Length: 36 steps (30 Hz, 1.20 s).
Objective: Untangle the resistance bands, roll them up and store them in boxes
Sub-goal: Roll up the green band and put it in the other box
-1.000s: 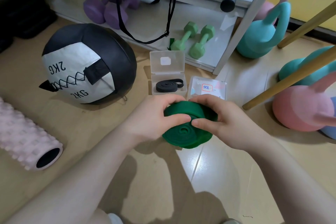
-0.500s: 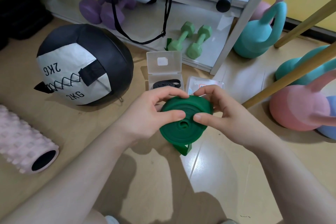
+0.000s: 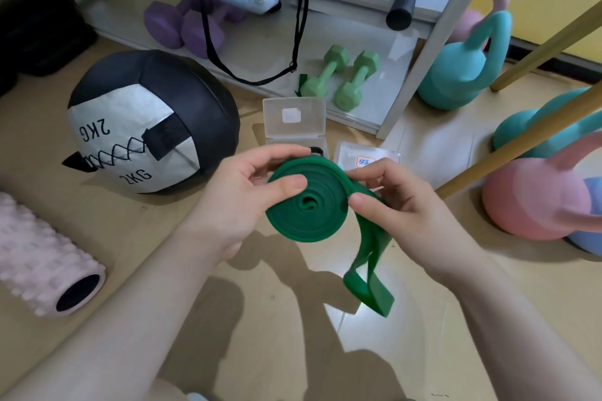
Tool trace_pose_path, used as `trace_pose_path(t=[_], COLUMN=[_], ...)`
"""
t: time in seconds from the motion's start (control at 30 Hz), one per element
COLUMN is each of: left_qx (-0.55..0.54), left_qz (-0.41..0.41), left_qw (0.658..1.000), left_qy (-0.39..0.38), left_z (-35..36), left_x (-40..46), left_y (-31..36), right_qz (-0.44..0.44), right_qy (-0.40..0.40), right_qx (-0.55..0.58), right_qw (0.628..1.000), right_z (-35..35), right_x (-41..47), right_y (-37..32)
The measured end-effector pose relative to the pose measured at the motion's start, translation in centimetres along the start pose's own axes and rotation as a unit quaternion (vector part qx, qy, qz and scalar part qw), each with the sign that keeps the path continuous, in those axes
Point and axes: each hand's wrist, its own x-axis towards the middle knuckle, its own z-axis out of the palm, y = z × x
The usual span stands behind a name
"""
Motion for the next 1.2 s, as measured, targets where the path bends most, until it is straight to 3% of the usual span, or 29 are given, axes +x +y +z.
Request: trace_pose_path(t=[0.3,0.5,0.77,0.97,1.2], left_qx=[-0.104,-0.152,-0.014,-0.011,0.047], left_qz=[-0.015,-0.041,-0.097,-0.166,-0.107], left_qw=[0.992,0.987,0.994,0.985,0.992], left_qy=[0.072,-0.013,-0.046,-0.047,-0.035], left_z=[0.9,0.2,-0.9,-0.8,-0.4], left_x=[0.2,0.3,0.3,0.2,-0.1], left_y=[-0.7,-0.7,-0.7,-0.8,-0.9], right_qz=[-0.023,-0.031,0.060,0.071,0.074], right_qy=[0.104,0.104,0.041,0.039,0.039], right_qx=[0.088,0.151,0.175,0.156,0.160], right_qw=[0.990,0.982,0.982,0.984,0.984], right_z=[3.0,3.4,1.4,0.7,0.2], right_x=[0.2,-0.1,0.4,0.5,0.3], right_y=[0.3,-0.1,0.3,0.0,0.2])
